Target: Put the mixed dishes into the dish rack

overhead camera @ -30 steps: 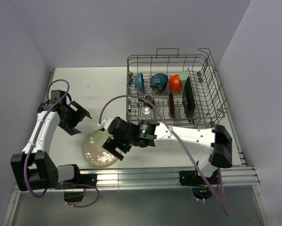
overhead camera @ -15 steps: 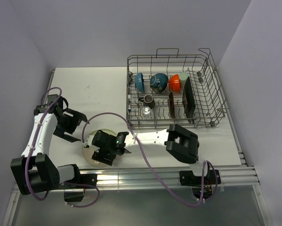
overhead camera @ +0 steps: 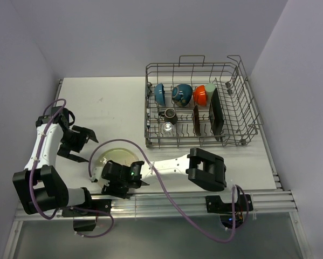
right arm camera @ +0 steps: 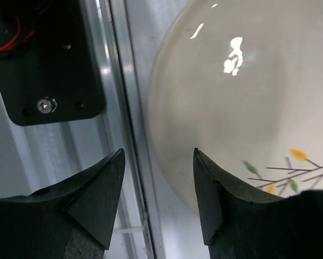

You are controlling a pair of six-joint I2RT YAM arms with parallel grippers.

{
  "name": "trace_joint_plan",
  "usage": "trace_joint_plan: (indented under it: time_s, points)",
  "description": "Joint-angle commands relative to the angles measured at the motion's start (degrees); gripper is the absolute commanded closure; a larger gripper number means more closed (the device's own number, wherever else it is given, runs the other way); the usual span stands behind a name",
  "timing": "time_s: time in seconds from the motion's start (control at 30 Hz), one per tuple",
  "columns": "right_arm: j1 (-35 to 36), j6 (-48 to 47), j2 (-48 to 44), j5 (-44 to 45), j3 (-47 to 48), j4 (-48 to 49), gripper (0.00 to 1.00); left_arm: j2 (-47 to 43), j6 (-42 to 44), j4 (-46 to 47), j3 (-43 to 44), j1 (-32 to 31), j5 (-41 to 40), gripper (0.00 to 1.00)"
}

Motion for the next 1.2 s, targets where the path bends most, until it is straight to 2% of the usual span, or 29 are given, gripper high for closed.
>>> trace_joint_plan:
  time_s: [0.0, 0.17, 0.2, 0.27, 0.43, 0.6, 0.7, 0.77, 0.87, 1.17]
  points:
    - [0.52, 1.03, -2.01, 0.49, -1.75, 3.38, 0.42, -1.37, -1.49, -1.43, -0.79, 0.14, -0.53, 0.01]
    - [0.61, 1.47, 1.85, 6.01, -2.02, 5.40, 0.58, -1.55, -1.93, -3.00, -0.18, 0.14, -1.41, 0.01]
    - [0.61, 1.73, 2.29, 7.34, -1.58, 5.41, 0.65, -1.28, -1.76, -3.36, 0.08, 0.14, -1.67, 0.01]
    - [0.61, 1.73, 2.91, 9.80, -0.96, 5.84, 0.66, -0.76, -1.23, -4.15, 1.31, 0.22, -2.55, 0.01]
    - [0.09, 1.38, 2.39, 12.54, -0.52, 7.34, 1.00, 0.39, -0.97, -6.96, 3.25, 0.31, -6.85, 0.01]
    - [-1.67, 1.47, 0.02, 8.86, -0.70, 7.69, 1.00, 1.44, 2.98, -6.70, 2.73, 0.40, -8.18, 0.01]
    - [-3.34, 2.08, -0.86, 4.11, 0.01, 7.17, 1.00, 0.65, 4.83, -3.46, 0.71, 0.31, -6.69, 0.01]
    - [-4.22, 2.52, -1.30, 0.85, 0.62, 6.90, 1.00, 0.30, 5.62, -0.38, -1.75, 0.31, -4.76, 0.01]
    - [-4.84, 2.79, -2.27, -1.77, 1.59, 6.46, 1.00, -0.31, 7.20, 4.61, -5.79, 0.31, 3.30, 0.01]
    - [-7.03, 4.45, -5.87, -7.23, 3.70, 4.26, 1.00, -1.19, 11.86, 11.14, -9.58, -0.04, 8.60, 0.02]
